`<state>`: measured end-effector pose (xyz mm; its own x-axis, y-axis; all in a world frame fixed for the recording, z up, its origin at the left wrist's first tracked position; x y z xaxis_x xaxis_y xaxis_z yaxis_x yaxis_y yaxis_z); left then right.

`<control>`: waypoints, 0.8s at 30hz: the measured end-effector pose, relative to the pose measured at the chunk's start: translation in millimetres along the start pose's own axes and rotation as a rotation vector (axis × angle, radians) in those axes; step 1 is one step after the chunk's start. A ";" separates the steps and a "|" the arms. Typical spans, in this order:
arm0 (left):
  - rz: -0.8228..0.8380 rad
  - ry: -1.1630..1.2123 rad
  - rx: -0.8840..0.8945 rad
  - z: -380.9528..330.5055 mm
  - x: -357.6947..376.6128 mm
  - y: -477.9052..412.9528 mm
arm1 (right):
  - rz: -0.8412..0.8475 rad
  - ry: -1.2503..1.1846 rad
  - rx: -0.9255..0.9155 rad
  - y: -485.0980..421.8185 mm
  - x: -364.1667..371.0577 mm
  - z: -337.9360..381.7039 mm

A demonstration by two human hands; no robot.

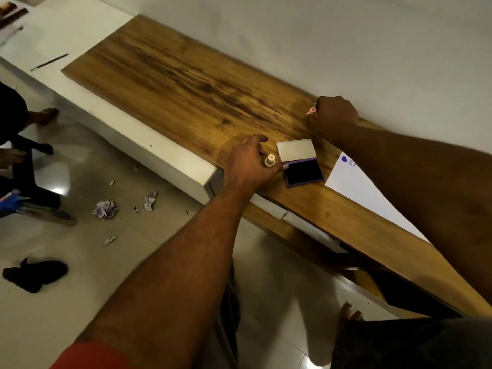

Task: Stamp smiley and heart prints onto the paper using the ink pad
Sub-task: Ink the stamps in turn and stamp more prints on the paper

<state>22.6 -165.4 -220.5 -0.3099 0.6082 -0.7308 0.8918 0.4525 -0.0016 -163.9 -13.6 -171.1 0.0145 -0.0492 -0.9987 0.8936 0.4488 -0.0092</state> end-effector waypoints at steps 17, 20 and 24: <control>-0.156 0.042 -0.009 12.8 -20.8 5.1 | -0.013 -0.329 -0.433 54.0 -29.3 79.7; -0.164 0.073 -0.003 14.7 -25.3 6.9 | -0.011 -0.312 -0.414 63.2 -26.8 77.9; -0.169 0.093 -0.008 15.4 -30.5 11.0 | 0.010 -0.319 -0.414 70.3 -20.8 77.2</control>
<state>46.9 -189.0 -208.8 -0.4841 0.5808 -0.6544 0.8223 0.5577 -0.1132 -66.8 -49.8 -147.1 0.2155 -0.2837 -0.9344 0.6417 0.7624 -0.0834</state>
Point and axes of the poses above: each hand's wrist, its own y-axis away from the middle knuckle, its own x-axis out of the palm, z = x × y, the point moved 1 cm from there along -y, towards the middle knuckle, and after that the axes turned 5 degrees about -x, right-handed, at the moved point
